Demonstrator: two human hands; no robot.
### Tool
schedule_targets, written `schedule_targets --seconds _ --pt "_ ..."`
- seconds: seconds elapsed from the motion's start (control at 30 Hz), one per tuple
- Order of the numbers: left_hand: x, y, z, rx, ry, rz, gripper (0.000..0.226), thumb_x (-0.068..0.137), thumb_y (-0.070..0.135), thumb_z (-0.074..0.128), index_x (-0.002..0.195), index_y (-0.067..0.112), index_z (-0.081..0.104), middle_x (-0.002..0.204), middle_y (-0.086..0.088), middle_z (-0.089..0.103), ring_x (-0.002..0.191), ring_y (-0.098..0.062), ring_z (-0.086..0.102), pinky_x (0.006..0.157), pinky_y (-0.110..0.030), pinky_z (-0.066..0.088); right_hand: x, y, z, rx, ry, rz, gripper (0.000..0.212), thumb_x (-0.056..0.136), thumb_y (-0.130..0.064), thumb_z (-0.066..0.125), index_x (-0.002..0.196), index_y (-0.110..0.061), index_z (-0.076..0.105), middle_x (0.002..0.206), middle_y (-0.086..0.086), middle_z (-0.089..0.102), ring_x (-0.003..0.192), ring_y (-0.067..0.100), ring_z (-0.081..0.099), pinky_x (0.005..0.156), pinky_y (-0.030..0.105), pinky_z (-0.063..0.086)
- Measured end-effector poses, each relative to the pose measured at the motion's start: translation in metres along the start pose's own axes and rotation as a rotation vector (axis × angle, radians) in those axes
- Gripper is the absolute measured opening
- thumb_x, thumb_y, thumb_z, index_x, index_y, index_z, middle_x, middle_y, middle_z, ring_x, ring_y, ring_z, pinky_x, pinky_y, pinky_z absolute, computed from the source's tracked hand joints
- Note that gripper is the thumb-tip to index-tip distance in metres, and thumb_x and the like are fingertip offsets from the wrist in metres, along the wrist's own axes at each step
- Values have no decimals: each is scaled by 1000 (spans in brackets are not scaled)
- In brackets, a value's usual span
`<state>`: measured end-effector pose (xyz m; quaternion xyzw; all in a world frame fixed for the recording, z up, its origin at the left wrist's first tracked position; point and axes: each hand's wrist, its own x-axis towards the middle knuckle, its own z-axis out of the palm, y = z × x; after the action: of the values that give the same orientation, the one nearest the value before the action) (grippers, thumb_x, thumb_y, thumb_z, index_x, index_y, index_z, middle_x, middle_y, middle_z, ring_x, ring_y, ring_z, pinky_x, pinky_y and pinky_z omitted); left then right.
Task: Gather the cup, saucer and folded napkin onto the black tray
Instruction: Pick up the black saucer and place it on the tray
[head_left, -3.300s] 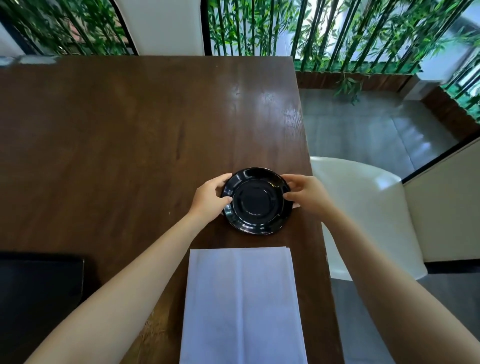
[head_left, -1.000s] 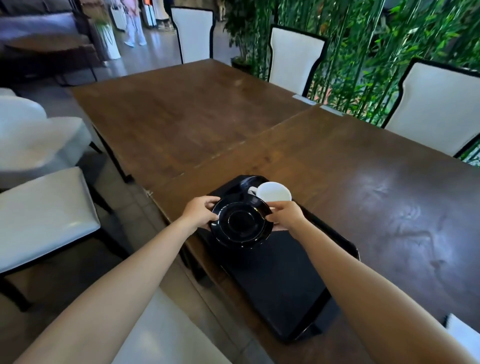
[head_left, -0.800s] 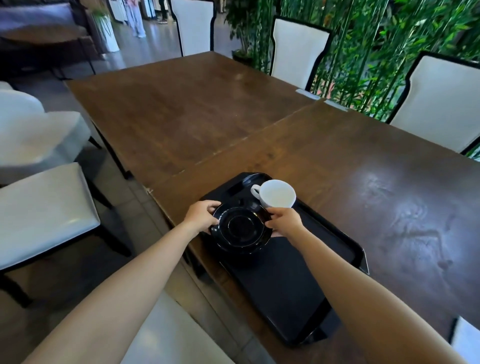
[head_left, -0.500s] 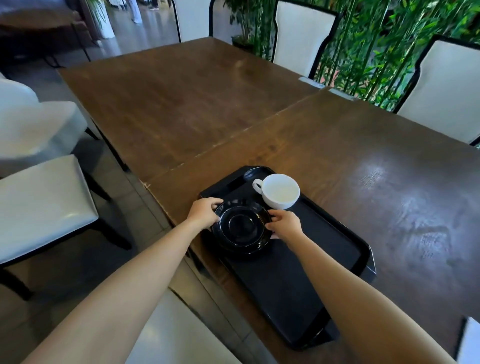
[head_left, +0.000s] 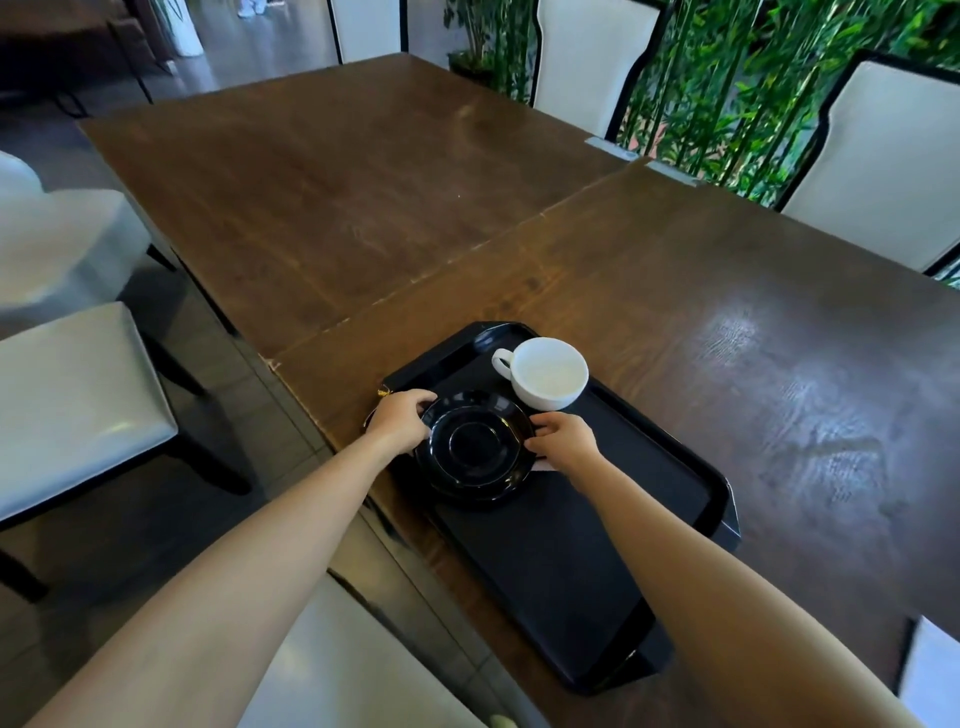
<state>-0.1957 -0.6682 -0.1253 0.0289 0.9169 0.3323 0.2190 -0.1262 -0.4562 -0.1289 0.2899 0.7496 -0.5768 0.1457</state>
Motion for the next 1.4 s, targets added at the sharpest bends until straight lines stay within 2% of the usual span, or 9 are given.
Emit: schedule_targets --seconds 0.17,0.27,0.4,0.53,0.67,0.87,1.17,1.23,1.4 --pt "-2 9 -10 158 -53 -44 58 85 1 58 138 18 41 112 -4 56 71 -20 63 68 -38 59 -3 -9 -6 -90 -121 44 48 83 6 59 129 -6 50 93 7 62 83 22 65 74 34 59" --pt "-8 20 -20 301 -51 -38 57 86 -1 52 138 18 40 133 -8 50 81 -23 64 70 -37 57 -5 -14 -11 -177 -158 63 56 83 3 60 135 -9 44 105 13 61 94 26 63 84 38 57" --pt "-13 44 -29 494 15 102 56 85 -6 45 135 19 46 137 -7 49 100 -24 61 61 -31 49 -12 -18 -27 -296 -165 69 56 83 -3 63 135 -9 44 92 9 59 93 23 59 86 39 56" --pt "-14 88 -36 584 -160 203 47 87 13 55 133 21 47 135 -4 51 109 -23 58 84 -36 52 -29 -29 -59 -467 -176 69 58 85 -14 64 138 -12 42 108 12 58 96 21 57 87 34 54" --pt "-14 132 -29 748 -284 322 50 85 24 57 134 20 47 127 -4 57 107 -24 59 86 -37 52 -53 -42 -98 -604 -221 88 57 91 -25 59 141 -13 36 133 9 52 117 23 53 95 38 50" --pt "-21 207 -5 791 -436 475 49 87 31 58 134 22 47 135 -1 50 112 -22 51 90 -36 49 -92 -41 -167 -611 -143 117 50 92 -29 55 137 -12 42 136 10 51 122 23 51 99 41 49" --pt "-61 301 73 754 -563 628 47 87 31 59 132 25 47 124 1 59 83 -11 59 70 -28 53 -144 2 -267 -623 -31 180 47 94 -22 53 139 -16 42 144 1 45 123 22 53 94 42 52" --pt "-73 317 95 781 -603 652 47 88 32 59 133 26 46 124 -1 59 86 -11 59 72 -28 54 -157 19 -288 -630 -27 193 45 96 -16 50 139 -15 42 147 1 41 125 23 52 97 43 50" --pt "-105 355 150 816 -654 709 48 88 31 58 134 25 45 126 0 57 96 -15 59 81 -32 56 -196 67 -335 -459 95 256 47 93 -23 54 138 -14 43 139 5 50 122 25 54 95 42 50"
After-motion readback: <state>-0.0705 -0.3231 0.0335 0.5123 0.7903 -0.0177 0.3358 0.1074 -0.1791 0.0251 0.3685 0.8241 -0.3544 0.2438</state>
